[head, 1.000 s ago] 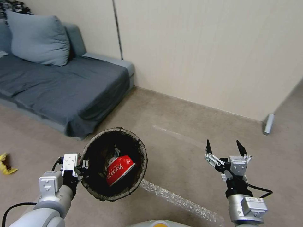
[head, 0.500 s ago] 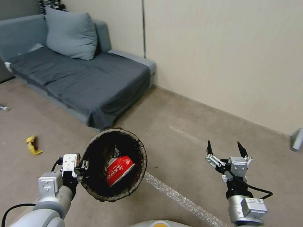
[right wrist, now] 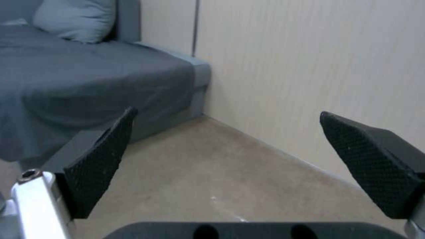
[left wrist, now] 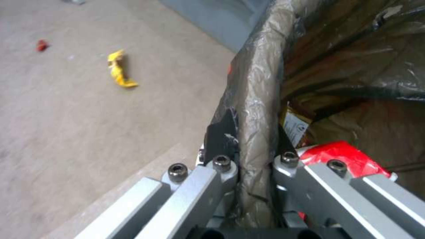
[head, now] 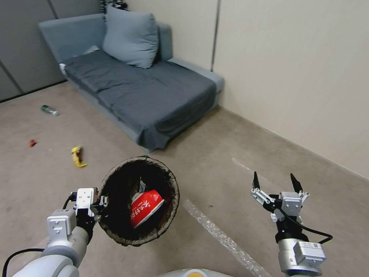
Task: Pick up the trash bin, then pick up the garbage from the floor and place it into the trash bin.
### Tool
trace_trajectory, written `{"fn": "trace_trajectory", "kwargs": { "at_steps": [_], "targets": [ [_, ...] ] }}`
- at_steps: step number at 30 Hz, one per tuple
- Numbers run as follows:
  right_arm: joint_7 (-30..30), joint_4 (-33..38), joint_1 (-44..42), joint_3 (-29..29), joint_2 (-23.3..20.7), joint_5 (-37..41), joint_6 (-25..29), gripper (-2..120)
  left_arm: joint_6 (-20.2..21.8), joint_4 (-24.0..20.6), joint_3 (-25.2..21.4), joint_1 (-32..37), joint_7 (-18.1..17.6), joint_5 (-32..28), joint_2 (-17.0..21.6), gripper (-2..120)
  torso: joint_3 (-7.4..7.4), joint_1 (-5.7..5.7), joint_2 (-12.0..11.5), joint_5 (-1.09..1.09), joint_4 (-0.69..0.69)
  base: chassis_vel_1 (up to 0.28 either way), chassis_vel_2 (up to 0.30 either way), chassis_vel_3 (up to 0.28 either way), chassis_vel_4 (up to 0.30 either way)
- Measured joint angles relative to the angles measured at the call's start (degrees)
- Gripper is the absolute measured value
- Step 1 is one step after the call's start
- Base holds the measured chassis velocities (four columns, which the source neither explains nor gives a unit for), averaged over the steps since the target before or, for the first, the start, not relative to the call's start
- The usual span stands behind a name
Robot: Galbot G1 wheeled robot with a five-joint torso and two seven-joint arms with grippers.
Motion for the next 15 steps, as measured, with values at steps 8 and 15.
{"fn": "trace_trajectory", "kwargs": {
  "at_steps": [8,15],
  "targets": [
    [0.6,-0.2,0.0,-0.1,0.0,0.0,0.0,100,0.0,0.0,-0.1,0.1,0.0,-0.1,-0.2,2,0.0,0.0,0.0,0.0,0.0,0.091,0.092,0.105,0.092],
    [0.8,-0.5,0.2,-0.2,0.0,0.1,0.0,100,0.0,0.0,-0.1,0.2,-0.1,0.0,-0.3,2,0.0,0.0,0.0,0.0,0.0,0.11,0.094,0.104,0.111]
  ]
}}
